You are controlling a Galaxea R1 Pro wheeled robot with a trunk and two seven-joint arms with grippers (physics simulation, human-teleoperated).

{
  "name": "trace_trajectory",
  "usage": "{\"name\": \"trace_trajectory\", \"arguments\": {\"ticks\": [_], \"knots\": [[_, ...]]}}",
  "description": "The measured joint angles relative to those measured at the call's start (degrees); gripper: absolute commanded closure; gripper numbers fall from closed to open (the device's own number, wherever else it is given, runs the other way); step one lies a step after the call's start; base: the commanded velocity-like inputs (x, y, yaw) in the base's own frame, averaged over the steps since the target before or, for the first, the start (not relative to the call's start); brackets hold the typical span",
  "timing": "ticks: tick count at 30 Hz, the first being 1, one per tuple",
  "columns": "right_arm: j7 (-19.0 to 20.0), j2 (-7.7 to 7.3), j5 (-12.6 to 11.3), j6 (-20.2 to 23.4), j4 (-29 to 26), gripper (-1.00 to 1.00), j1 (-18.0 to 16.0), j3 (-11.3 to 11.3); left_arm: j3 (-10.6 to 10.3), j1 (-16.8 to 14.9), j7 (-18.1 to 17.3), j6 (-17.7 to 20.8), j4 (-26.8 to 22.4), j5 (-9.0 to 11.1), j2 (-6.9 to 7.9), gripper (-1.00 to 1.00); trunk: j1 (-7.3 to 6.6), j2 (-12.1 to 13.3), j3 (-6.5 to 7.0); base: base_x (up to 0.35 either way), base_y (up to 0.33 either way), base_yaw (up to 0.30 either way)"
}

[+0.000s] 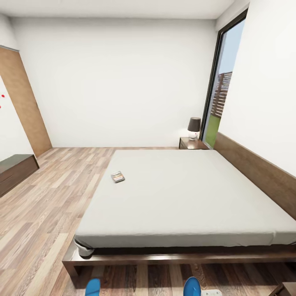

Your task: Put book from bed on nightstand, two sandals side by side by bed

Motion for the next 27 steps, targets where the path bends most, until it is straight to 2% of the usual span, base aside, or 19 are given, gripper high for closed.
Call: {"name": "trace_trajectory", "arguments": {"ticks": [5, 10, 25, 27], "knots": [[0.0, 0.07, -0.1, 0.0, 0.1, 1.0, 0.0, 0.0, -3.1, 0.0, 0.0, 0.1, 0.0, 0.0, 0.06, 1.0, 0.0, 0.0, 0.0, 0.0, 0.0, 0.001], [-0.2, 0.14, -0.1, 0.0, 0.1, 1.0, 0.0, 0.0, -4.2, 0.0, -0.5, 0.1, 0.0, 0.1, 0.48, 1.0, 0.0, 0.0, 0.0, 0.0, 0.0, 0.0], [-0.4, 0.01, -0.2, 0.0, 0.1, 1.0, 0.0, -0.1, -4.3, 0.0, -0.5, 0.0, -0.2, 0.4, 0.53, 1.0, 0.0, 0.0, 0.0, 0.0, 0.0, 0.0], [-0.4, 0.0, -0.2, 0.0, 0.1, 1.0, 0.0, -0.1, -4.3, 0.0, -0.5, 0.0, -0.2, 0.4, 0.53, 1.0, 0.43, -0.8, -0.35, 0.0, 0.0, 0.0]]}}
